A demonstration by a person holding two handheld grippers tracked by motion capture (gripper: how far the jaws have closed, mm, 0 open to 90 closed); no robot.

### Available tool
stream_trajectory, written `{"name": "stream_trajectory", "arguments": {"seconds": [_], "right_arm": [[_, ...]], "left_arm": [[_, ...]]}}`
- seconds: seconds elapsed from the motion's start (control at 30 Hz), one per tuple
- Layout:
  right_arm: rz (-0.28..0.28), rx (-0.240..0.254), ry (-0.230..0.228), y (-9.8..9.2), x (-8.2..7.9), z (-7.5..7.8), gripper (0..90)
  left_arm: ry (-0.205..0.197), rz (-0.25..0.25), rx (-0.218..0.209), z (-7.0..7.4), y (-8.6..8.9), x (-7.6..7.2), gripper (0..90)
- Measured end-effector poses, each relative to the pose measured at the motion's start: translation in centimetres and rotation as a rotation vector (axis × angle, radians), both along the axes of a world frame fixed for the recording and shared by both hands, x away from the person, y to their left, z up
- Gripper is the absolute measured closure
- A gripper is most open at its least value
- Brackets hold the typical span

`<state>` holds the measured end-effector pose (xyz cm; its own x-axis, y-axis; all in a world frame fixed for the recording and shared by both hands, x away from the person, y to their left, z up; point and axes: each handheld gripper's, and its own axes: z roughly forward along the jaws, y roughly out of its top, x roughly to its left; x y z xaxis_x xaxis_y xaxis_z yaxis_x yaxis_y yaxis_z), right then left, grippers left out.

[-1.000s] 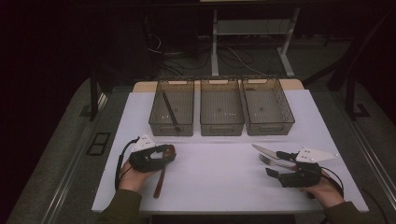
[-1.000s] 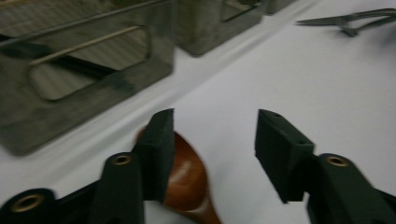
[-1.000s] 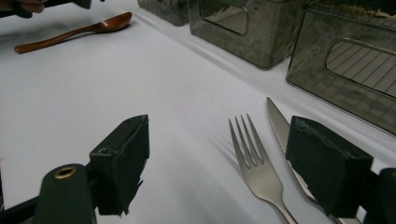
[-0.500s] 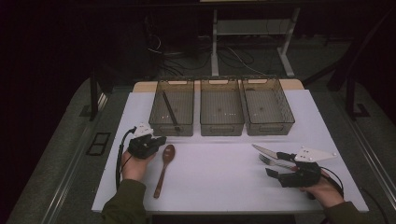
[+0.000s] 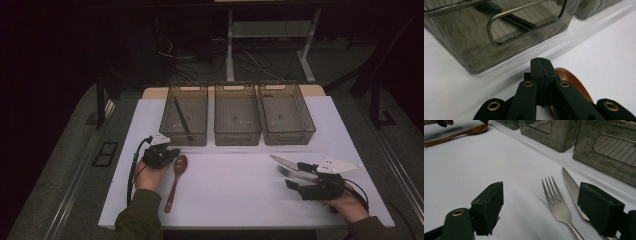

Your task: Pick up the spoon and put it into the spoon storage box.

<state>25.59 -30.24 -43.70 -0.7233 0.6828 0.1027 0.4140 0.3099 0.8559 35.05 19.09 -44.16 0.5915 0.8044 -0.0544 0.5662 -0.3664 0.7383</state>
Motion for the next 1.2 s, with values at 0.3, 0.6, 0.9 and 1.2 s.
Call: {"name": "stream_trajectory", "arguments": {"seconds": [0.3, 0.6, 0.9, 1.2], "right_arm": [[0.003, -0.003, 0.000, 0.1, 0.0, 0.0, 20.1], [-0.004, -0.003, -0.002, 0.0, 0.0, 0.0, 20.1], [-0.004, -0.002, -0.001, 0.0, 0.0, 0.0, 20.1], [-0.005, 0.000, -0.003, 0.0, 0.0, 0.0, 20.1]], "left_arm": [[0.018, -0.025, -0.004, -0.4, -0.4, 0.1, 88.8], [0.030, -0.068, -0.004, -0.5, -1.3, 0.0, 88.8], [0.060, -0.138, -0.013, -0.6, -2.6, -0.1, 88.9], [0.083, -0.230, -0.017, -0.5, -4.3, -0.6, 88.9]]}}
